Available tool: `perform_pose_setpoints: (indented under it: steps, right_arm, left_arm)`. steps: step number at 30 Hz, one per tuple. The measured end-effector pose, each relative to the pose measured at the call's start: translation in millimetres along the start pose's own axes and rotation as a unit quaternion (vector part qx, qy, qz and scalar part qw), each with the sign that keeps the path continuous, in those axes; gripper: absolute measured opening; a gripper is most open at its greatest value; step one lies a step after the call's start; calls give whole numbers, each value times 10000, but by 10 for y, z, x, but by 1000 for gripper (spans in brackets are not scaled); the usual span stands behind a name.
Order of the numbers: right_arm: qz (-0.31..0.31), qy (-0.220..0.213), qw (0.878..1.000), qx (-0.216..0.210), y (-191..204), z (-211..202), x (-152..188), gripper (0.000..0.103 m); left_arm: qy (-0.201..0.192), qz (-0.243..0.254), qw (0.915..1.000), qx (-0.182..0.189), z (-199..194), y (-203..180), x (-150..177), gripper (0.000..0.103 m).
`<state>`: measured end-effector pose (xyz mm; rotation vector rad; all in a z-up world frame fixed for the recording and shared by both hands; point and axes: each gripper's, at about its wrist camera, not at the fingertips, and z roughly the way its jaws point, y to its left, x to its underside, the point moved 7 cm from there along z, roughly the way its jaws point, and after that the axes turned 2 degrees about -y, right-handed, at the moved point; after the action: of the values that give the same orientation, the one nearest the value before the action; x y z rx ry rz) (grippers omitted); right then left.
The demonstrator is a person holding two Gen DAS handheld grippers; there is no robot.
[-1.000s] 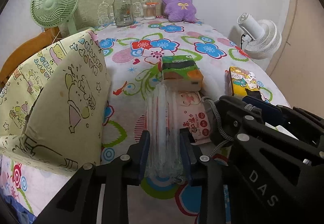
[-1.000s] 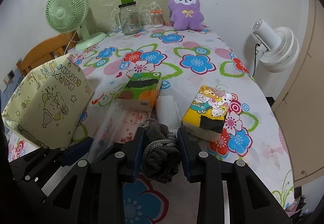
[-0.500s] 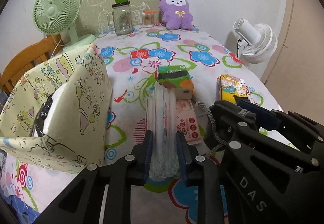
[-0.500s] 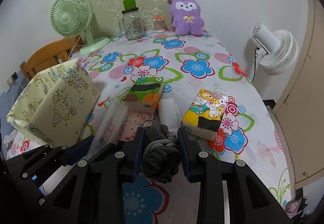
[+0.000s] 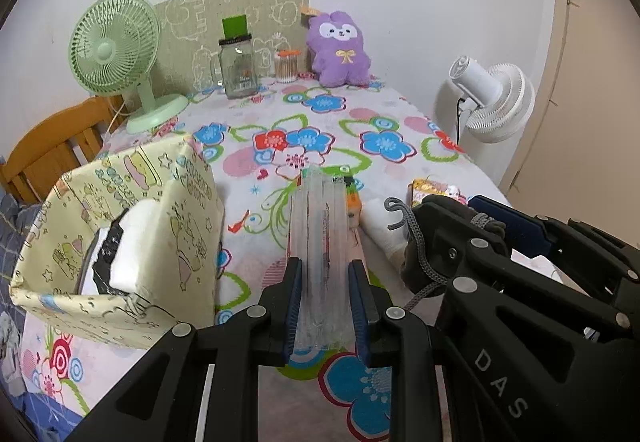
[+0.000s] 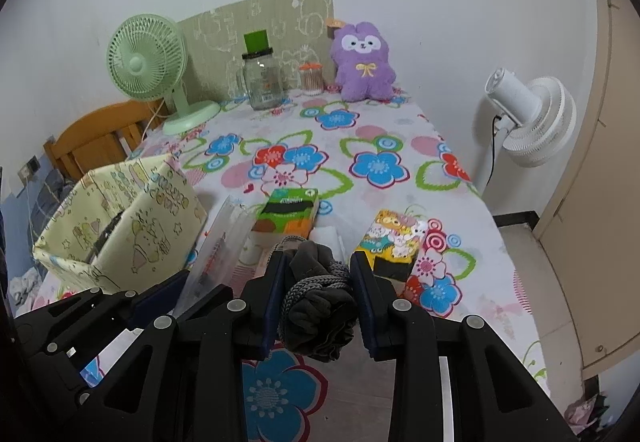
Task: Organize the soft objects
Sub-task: 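Carry the straw bag and gray knit item over the fabric box with both grippers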
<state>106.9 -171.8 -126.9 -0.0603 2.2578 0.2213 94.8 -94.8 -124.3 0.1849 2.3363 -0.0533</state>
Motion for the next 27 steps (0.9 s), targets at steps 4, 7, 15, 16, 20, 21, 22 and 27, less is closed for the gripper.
perform_pose_setpoints:
  steps: [4, 7, 15, 16, 20, 21, 22, 27]
  right_arm:
    - [-17, -129, 9999, 19, 3, -111, -82, 36]
    - [-30, -226, 9997, 30, 18, -194, -146, 36]
    - [-66, -413, 9991, 98, 59, -360, -296, 36]
    - [-76, -434, 9990, 112, 68, -379, -316, 36]
    - [-99, -510, 9986, 132, 102, -435, -381, 36]
    - [-106, -526, 9985, 140, 116, -450, -388, 36]
    - [-120, -540, 9984, 150, 135, -458, -409, 36]
    - [-140, -577, 9981, 151, 222, -475, -474, 36]
  left_arm:
    - [-103, 13, 9999, 24, -95, -9, -71, 22]
    - [-182, 31, 9998, 35, -166, -12, -124, 22]
    - [-375, 69, 9992, 85, -318, 12, -264, 22]
    - [-394, 71, 9992, 89, -334, 19, -276, 22]
    - [-456, 72, 9989, 111, -378, 53, -333, 22]
    - [-475, 68, 9988, 112, -384, 70, -350, 23]
    - [-484, 63, 9987, 112, -387, 82, -359, 23]
    - [-557, 78, 9984, 97, -431, 167, -417, 23]
